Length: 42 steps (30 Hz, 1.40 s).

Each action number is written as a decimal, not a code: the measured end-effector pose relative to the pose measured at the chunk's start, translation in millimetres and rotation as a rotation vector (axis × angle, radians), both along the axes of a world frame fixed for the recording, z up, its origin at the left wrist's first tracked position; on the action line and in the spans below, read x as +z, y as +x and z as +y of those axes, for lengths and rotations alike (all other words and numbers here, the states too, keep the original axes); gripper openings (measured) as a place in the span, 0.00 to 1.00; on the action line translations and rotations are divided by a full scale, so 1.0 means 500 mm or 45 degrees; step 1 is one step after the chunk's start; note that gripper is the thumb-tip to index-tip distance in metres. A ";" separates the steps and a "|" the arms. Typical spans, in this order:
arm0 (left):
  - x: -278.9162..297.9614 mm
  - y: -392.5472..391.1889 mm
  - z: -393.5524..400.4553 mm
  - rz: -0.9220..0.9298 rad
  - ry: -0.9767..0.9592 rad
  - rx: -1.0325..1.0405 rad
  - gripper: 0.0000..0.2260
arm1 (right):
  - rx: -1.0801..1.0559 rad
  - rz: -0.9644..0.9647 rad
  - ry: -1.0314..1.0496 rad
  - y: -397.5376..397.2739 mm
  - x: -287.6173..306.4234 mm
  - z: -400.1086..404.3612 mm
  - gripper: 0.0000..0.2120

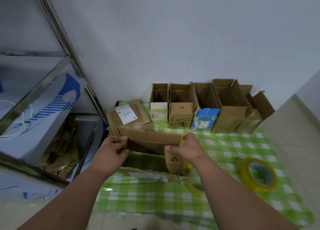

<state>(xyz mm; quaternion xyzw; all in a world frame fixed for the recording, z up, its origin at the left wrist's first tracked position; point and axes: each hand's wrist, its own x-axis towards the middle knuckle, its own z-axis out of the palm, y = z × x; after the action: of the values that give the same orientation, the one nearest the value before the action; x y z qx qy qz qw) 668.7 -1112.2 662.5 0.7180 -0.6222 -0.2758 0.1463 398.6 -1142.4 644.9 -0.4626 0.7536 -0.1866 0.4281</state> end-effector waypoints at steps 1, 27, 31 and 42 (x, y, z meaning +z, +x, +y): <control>0.005 0.004 -0.006 0.045 0.060 -0.016 0.23 | -0.013 0.018 0.000 0.002 -0.002 -0.001 0.44; -0.004 0.069 -0.045 0.299 -0.012 0.056 0.50 | -0.613 -0.109 -0.327 0.011 -0.018 0.009 0.12; -0.015 0.057 -0.024 0.091 -0.182 0.061 0.27 | -0.606 -0.076 -0.390 0.026 0.000 0.002 0.16; -0.062 0.032 -0.005 0.313 -0.050 0.080 0.19 | -0.292 0.154 -0.349 0.025 -0.015 0.033 0.32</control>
<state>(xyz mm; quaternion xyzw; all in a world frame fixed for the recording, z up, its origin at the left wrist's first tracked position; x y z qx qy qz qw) 684.9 -1114.8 631.3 0.6949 -0.5819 -0.3448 0.2442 411.0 -1125.8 637.6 -0.4380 0.7933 -0.3069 0.2909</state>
